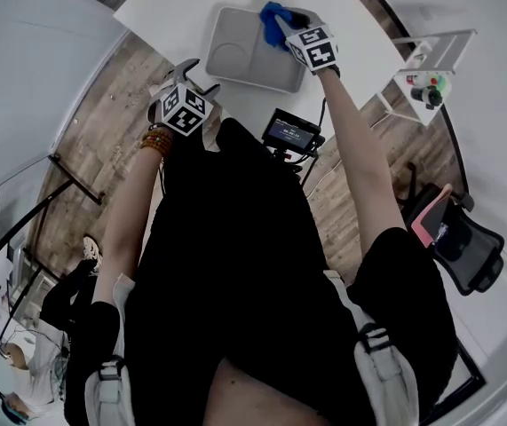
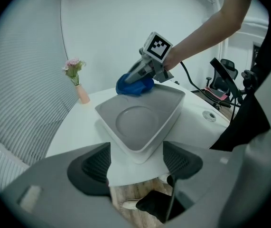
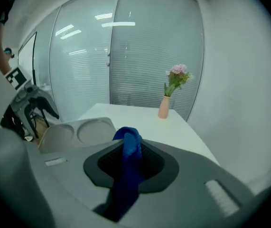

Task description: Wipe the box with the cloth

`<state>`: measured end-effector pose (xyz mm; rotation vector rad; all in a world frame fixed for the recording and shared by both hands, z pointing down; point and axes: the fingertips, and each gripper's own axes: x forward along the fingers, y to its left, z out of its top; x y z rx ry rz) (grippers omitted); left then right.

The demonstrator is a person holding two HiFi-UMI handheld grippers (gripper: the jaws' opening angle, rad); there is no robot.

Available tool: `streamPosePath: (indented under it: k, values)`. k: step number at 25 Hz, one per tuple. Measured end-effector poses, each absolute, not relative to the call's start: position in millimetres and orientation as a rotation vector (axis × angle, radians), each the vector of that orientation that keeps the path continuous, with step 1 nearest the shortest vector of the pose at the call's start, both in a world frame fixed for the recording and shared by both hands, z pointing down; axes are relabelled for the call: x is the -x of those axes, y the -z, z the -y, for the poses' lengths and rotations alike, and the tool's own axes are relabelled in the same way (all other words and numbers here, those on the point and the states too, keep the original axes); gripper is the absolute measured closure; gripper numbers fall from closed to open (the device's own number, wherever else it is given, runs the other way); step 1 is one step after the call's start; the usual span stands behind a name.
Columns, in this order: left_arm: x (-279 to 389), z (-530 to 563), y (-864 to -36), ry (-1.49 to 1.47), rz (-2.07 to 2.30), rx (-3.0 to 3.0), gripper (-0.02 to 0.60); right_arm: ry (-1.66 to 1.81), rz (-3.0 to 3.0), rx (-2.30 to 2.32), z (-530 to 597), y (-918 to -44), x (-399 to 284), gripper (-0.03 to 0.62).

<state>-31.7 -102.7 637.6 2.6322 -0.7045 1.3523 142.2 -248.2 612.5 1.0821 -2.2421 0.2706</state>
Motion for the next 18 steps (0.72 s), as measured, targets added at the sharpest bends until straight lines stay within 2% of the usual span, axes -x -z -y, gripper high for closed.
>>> streamPosePath:
  k: [6,18]
  values:
    - [29,104,-635,-1.345,0.708,-2.643,0.239,-0.204,2.198,-0.972,238,-632,-118,0.51]
    - [32,98,-643,-1.347,0.703,-2.631,0.239,-0.279,2.251,-0.744,213,-634,-93,0.514]
